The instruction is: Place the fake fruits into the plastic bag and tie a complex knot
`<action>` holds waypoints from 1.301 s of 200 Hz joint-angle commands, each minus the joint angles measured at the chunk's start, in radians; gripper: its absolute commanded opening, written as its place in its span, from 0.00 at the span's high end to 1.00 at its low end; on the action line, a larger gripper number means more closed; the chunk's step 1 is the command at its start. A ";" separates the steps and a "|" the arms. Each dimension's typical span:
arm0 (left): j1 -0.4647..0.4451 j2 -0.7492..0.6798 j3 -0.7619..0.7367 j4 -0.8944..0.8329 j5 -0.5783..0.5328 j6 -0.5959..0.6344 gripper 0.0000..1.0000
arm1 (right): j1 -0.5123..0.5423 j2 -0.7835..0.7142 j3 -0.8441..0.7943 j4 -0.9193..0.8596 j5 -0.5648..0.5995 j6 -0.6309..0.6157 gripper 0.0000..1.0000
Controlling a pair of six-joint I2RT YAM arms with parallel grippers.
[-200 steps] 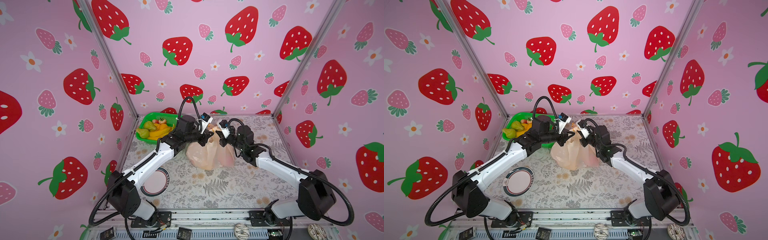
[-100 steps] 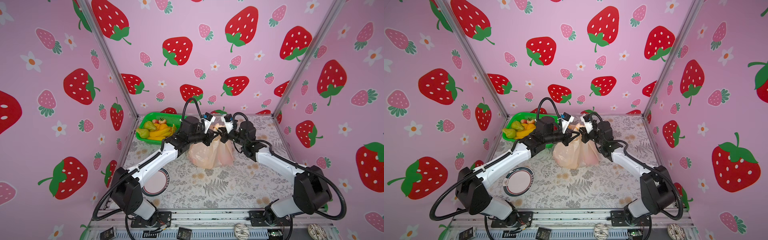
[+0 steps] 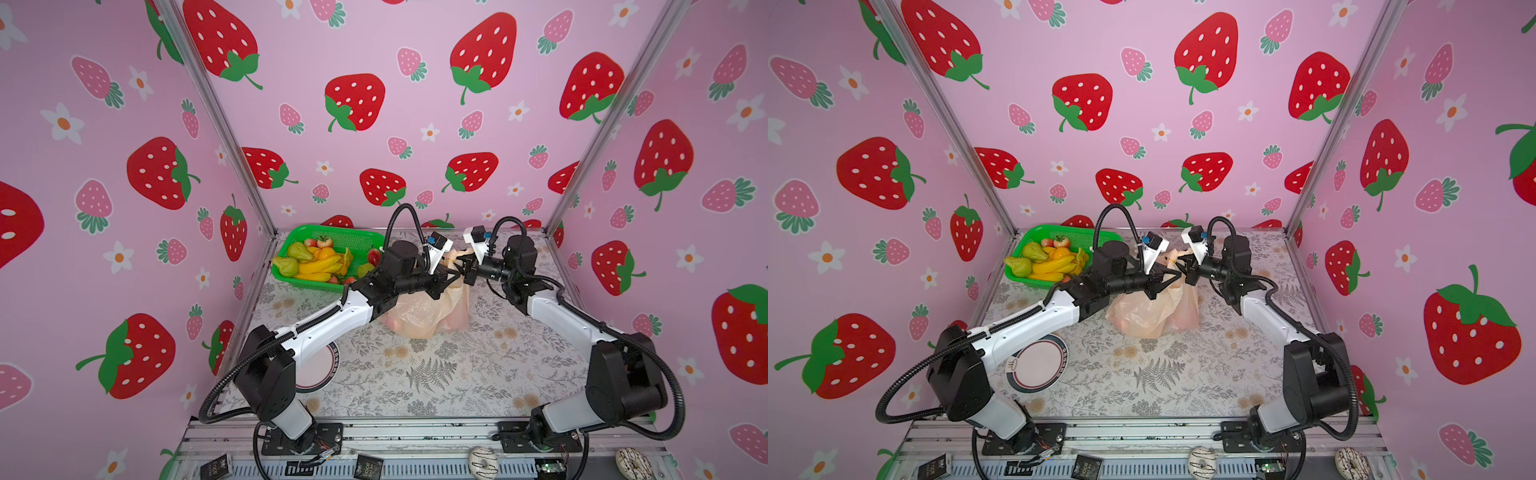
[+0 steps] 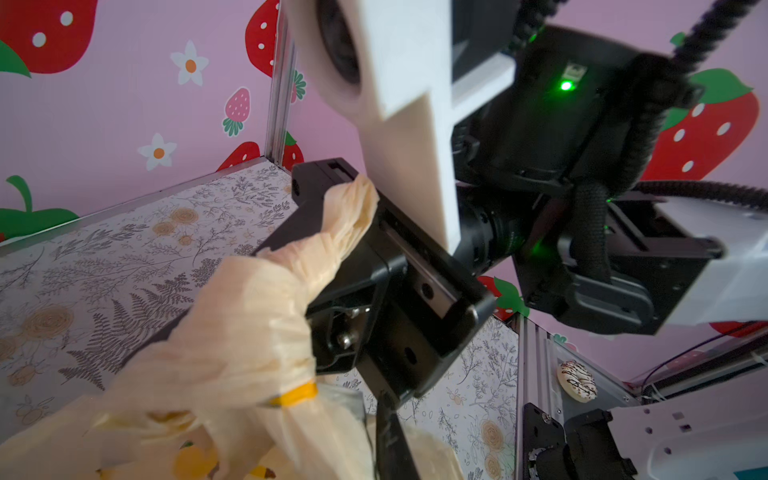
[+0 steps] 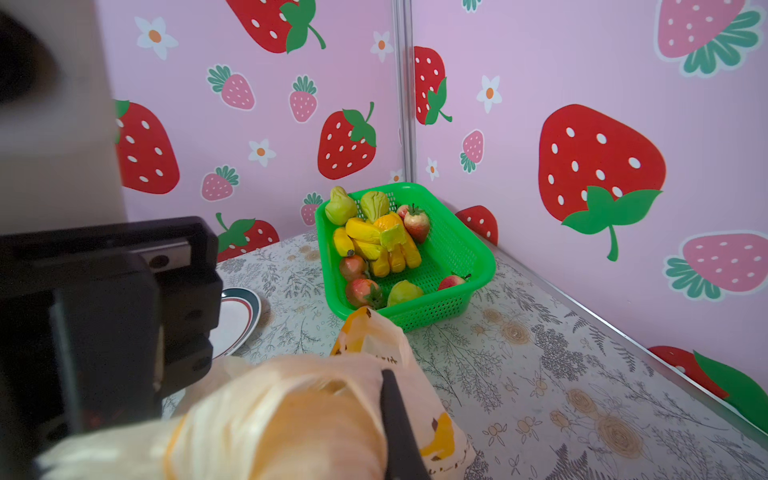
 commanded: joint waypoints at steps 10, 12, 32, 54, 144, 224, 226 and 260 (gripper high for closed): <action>-0.040 0.010 0.016 0.135 0.055 -0.047 0.89 | -0.003 -0.016 0.009 0.057 -0.111 -0.022 1.00; -0.041 0.011 0.016 0.136 0.056 -0.048 0.89 | -0.003 -0.015 0.010 0.056 -0.113 -0.022 1.00; -0.051 0.010 0.011 0.153 0.054 -0.057 0.88 | -0.003 -0.020 0.022 0.021 -0.133 -0.040 1.00; -0.051 0.007 -0.009 0.171 0.038 -0.057 0.85 | -0.003 -0.024 0.015 -0.004 -0.142 -0.057 1.00; -0.034 -0.110 -0.155 0.076 0.056 0.100 0.46 | -0.003 -0.057 -0.124 0.161 -0.167 0.054 1.00; 0.073 -0.301 -0.239 -0.021 0.036 0.208 0.33 | -0.003 -0.084 -0.154 0.208 -0.166 0.080 1.00; 0.078 -0.301 -0.239 -0.024 0.033 0.210 0.34 | -0.004 -0.083 -0.155 0.209 -0.166 0.081 1.00; 0.104 -0.267 -0.206 -0.078 0.015 0.232 0.60 | -0.002 -0.083 -0.162 0.231 -0.163 0.098 1.00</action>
